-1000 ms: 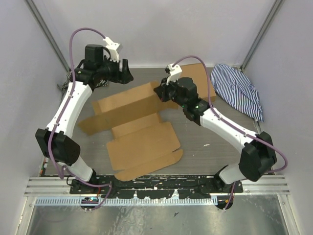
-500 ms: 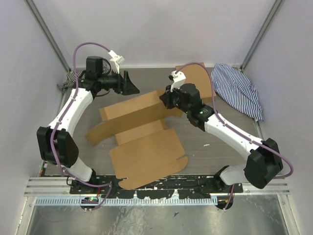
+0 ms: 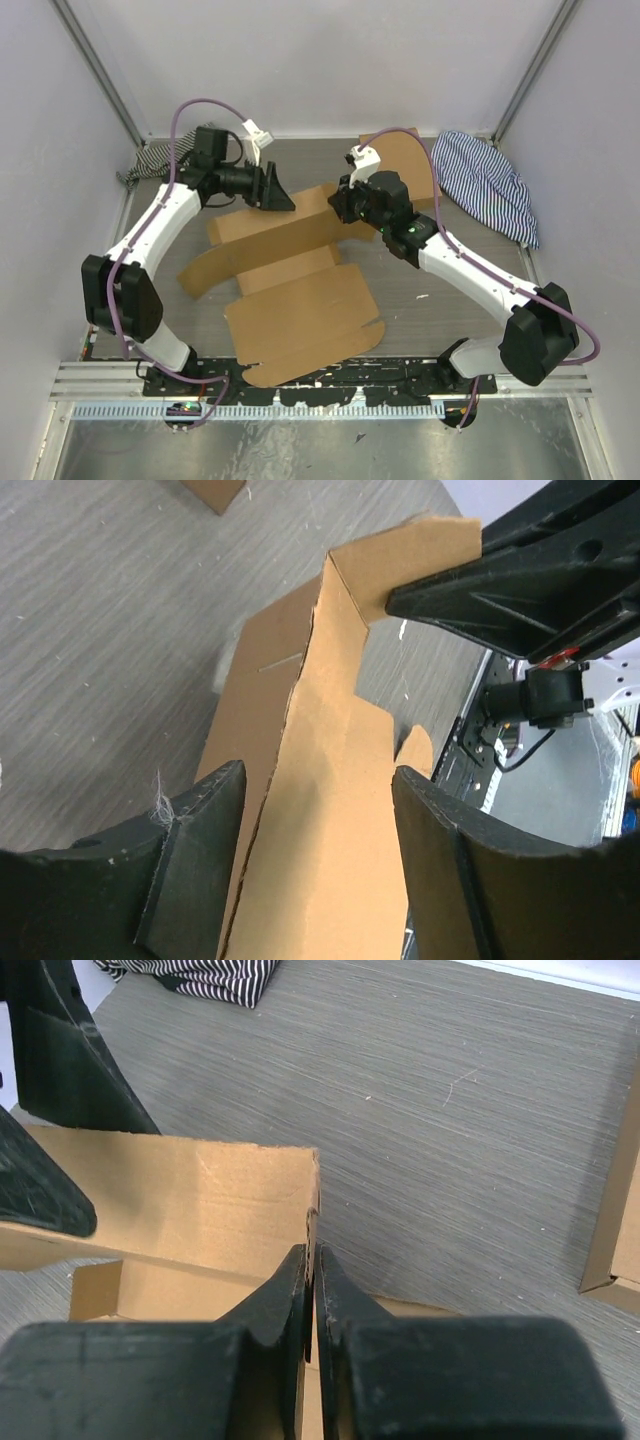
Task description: Fold the paper box
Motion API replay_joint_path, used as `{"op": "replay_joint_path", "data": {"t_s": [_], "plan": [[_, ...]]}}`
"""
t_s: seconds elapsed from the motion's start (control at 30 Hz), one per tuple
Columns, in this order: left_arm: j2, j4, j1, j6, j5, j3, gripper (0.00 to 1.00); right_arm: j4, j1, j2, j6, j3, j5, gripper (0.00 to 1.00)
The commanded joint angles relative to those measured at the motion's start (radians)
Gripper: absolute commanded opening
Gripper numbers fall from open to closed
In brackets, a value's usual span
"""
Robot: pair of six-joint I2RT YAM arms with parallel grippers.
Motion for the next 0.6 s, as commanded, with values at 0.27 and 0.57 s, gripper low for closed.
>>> {"op": "replay_joint_path", "data": {"t_s": [0.27,0.57], "plan": [[0.002,-0.185,-0.058,0.098,-0.174,0.084,0.25,-0.068,0.005,-0.017,0.005,0.08,0.063,0.56],[-0.077,-0.23,-0.148,0.114,-0.48,0.073,0.16,-0.201,-0.006,-0.11,0.009,0.103,0.224,0.72]]}}
